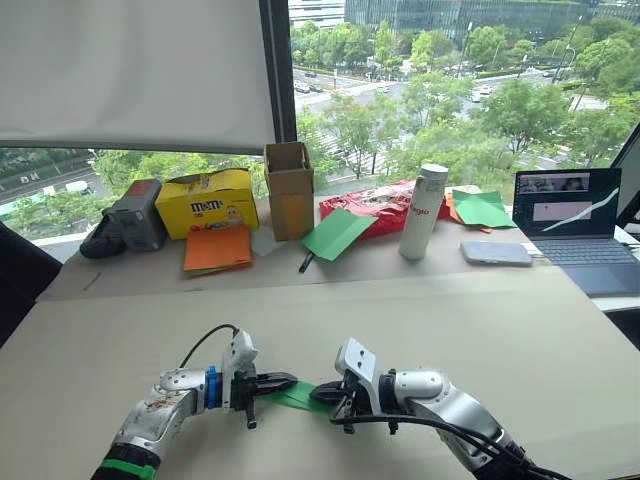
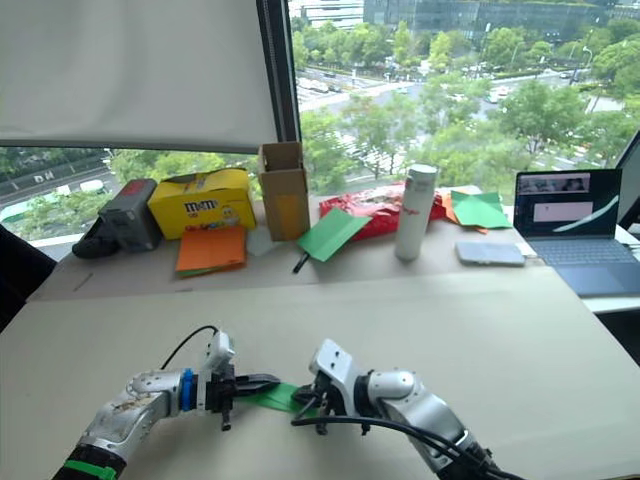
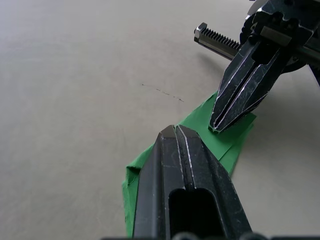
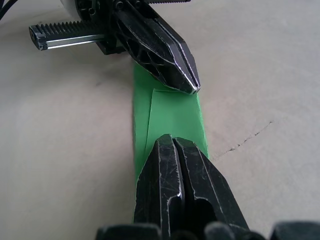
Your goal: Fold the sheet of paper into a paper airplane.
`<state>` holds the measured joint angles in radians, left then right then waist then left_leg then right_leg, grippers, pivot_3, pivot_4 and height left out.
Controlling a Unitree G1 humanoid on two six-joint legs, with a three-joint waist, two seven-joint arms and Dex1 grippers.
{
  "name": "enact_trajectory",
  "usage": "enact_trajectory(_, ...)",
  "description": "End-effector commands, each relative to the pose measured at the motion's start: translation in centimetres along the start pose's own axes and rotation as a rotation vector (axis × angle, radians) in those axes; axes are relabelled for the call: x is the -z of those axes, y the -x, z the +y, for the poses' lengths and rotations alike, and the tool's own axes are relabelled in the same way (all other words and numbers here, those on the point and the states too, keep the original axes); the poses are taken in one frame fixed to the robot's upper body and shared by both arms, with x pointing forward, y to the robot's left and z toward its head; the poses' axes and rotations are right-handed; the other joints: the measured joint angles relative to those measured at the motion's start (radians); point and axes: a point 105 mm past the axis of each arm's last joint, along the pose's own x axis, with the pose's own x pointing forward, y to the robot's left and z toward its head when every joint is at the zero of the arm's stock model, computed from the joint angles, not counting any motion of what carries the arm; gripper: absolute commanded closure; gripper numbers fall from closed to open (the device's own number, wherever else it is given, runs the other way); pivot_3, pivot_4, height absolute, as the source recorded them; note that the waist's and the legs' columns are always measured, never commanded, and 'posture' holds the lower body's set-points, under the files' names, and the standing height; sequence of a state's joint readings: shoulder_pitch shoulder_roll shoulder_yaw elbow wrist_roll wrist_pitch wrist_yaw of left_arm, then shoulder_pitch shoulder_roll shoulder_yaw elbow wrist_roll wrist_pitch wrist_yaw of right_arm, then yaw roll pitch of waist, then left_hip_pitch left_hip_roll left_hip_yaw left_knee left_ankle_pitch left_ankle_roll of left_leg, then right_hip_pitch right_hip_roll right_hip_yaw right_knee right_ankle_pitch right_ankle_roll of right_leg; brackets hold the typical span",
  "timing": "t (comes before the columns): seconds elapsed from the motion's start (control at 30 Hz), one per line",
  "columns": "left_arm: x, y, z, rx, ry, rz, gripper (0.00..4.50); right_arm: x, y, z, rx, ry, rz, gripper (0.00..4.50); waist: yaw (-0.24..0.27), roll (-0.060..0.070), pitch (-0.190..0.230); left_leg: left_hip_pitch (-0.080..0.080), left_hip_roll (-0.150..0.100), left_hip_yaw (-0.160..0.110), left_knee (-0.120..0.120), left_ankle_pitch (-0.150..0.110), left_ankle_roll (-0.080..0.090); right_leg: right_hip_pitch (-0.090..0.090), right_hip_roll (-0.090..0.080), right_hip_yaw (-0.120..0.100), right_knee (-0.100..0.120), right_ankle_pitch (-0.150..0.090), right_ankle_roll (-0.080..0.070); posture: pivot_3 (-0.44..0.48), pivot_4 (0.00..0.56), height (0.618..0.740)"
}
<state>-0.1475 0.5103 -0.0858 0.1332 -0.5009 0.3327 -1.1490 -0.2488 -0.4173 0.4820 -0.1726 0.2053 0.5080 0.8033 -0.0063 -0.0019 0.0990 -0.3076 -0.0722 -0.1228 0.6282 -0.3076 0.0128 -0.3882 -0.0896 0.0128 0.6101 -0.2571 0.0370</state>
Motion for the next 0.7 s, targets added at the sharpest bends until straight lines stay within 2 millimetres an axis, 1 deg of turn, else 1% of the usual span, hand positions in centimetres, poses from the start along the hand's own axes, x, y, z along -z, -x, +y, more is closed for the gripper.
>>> enact_trajectory(0.03, -5.2, 1.1, -0.9, 0.045, -0.064, -0.188, 4.5, 2.2, 0.7, -1.6, 0.1, -0.023, 0.089, 4.46, -0.002, -0.007, 0.003, -0.004, 0.001, -0.001, 0.0, 0.001, -0.002, -0.001, 0.0, 0.0, 0.0, 0.001, -0.001, 0.0, 0.15, 0.74)
enact_trajectory(0.07, -6.0, 1.7, -1.3, 0.055, -0.063, -0.206, 4.5, 1.2, 1.0, -2.1, 0.118, -0.007, 0.065, 4.46, -0.003, -0.009, 0.004, -0.005, 0.001, -0.002, 0.001, 0.001, -0.003, -0.002, 0.001, 0.0, 0.0, 0.001, -0.002, 0.0, 0.15, 0.74)
enact_trajectory(0.13, -6.5, 2.6, -2.1, 0.074, -0.085, -0.167, 4.5, -0.7, 1.9, -2.6, 0.134, 0.018, 0.024, 4.46, -0.003, -0.009, 0.006, -0.006, 0.001, -0.002, 0.001, 0.002, -0.003, -0.003, 0.0, 0.0, -0.001, 0.003, -0.004, 0.0, 0.15, 0.74)
enact_trajectory(0.17, -6.4, 3.1, -2.4, 0.079, -0.093, -0.132, 4.5, -1.7, 2.4, -2.6, 0.134, 0.036, 0.012, 4.46, -0.002, -0.006, 0.008, -0.007, 0.0, -0.002, 0.002, 0.002, -0.003, -0.003, 0.0, 0.001, -0.001, 0.003, -0.005, 0.0, 0.15, 0.74)
enact_trajectory(0.23, -6.0, 4.7, -2.7, 0.062, -0.129, -0.015, 4.5, -5.1, 4.2, -2.7, 0.14, 0.065, -0.053, 4.46, 0.001, -0.001, 0.013, -0.009, -0.002, -0.002, 0.002, 0.002, -0.002, -0.004, 0.0, 0.0, -0.002, 0.004, -0.006, 0.0, 0.15, 0.74)
enact_trajectory(0.27, -5.9, 5.1, -2.7, 0.054, -0.134, 0.024, 4.5, -6.2, 4.8, -2.6, 0.141, 0.078, -0.068, 4.46, 0.001, 0.0, 0.016, -0.011, -0.003, -0.002, 0.002, 0.002, -0.001, -0.006, 0.0, 0.0, -0.001, 0.004, -0.006, 0.0, 0.15, 0.74)
enact_trajectory(0.33, -5.7, 5.9, -2.9, 0.047, -0.148, 0.085, 4.5, -7.6, 6.0, -2.3, 0.125, 0.073, -0.087, 4.46, 0.002, -0.001, 0.018, -0.014, -0.002, -0.002, 0.001, 0.002, -0.001, -0.012, 0.0, 0.0, -0.001, 0.004, -0.007, 0.0, 0.15, 0.74)
enact_trajectory(0.37, -5.5, 6.3, -3.4, 0.066, -0.132, 0.125, 4.5, -8.2, 6.6, -2.3, 0.121, 0.063, -0.094, 4.46, 0.002, -0.001, 0.018, -0.014, -0.001, -0.002, 0.0, 0.003, -0.002, -0.014, 0.0, 0.0, -0.001, 0.004, -0.007, 0.0, 0.15, 0.74)
enact_trajectory(0.4, -5.0, 6.8, -4.3, 0.102, -0.106, 0.181, 4.5, -8.9, 7.3, -1.7, 0.083, 0.072, -0.08, 4.46, 0.001, -0.002, 0.019, -0.014, 0.0, -0.002, -0.001, 0.003, -0.002, -0.014, 0.0, 0.0, -0.002, 0.004, -0.007, 0.0, 0.15, 0.74)
enact_trajectory(0.47, -4.4, 7.2, -6.1, 0.173, -0.061, 0.245, 4.5, -9.7, 7.8, -0.2, 0.005, 0.08, -0.046, 4.46, -0.004, -0.002, 0.02, -0.015, 0.001, -0.002, -0.002, 0.003, -0.002, -0.014, 0.0, 0.0, -0.002, 0.006, -0.009, 0.0, 0.15, 0.74)
enact_trajectory(0.53, -4.1, 7.2, -7.1, 0.201, -0.039, 0.27, 4.5, -9.8, 7.8, 1.0, -0.067, 0.056, -0.014, 4.46, -0.006, 0.0, 0.021, -0.015, 0.0, -0.002, -0.002, 0.002, -0.001, -0.014, -0.001, 0.0, -0.004, 0.006, -0.01, 0.0, 0.15, 0.74)
enact_trajectory(0.63, -4.0, 7.1, -7.8, 0.206, -0.023, 0.27, 4.5, -9.3, 6.8, 2.5, -0.152, 0.01, 0.04, 4.46, -0.002, -0.001, 0.021, -0.014, 0.001, -0.002, -0.002, 0.002, -0.001, -0.013, -0.001, 0.0, -0.007, 0.006, -0.011, 0.0, 0.15, 0.74)
enact_trajectory(0.7, -4.1, 7.0, -7.9, 0.194, -0.031, 0.257, 4.5, -8.5, 5.5, 2.6, -0.154, -0.021, 0.076, 4.46, -0.003, -0.001, 0.021, -0.014, 0.001, -0.002, -0.002, 0.002, -0.001, -0.013, -0.001, 0.0, -0.007, 0.007, -0.011, 0.0, 0.15, 0.74)
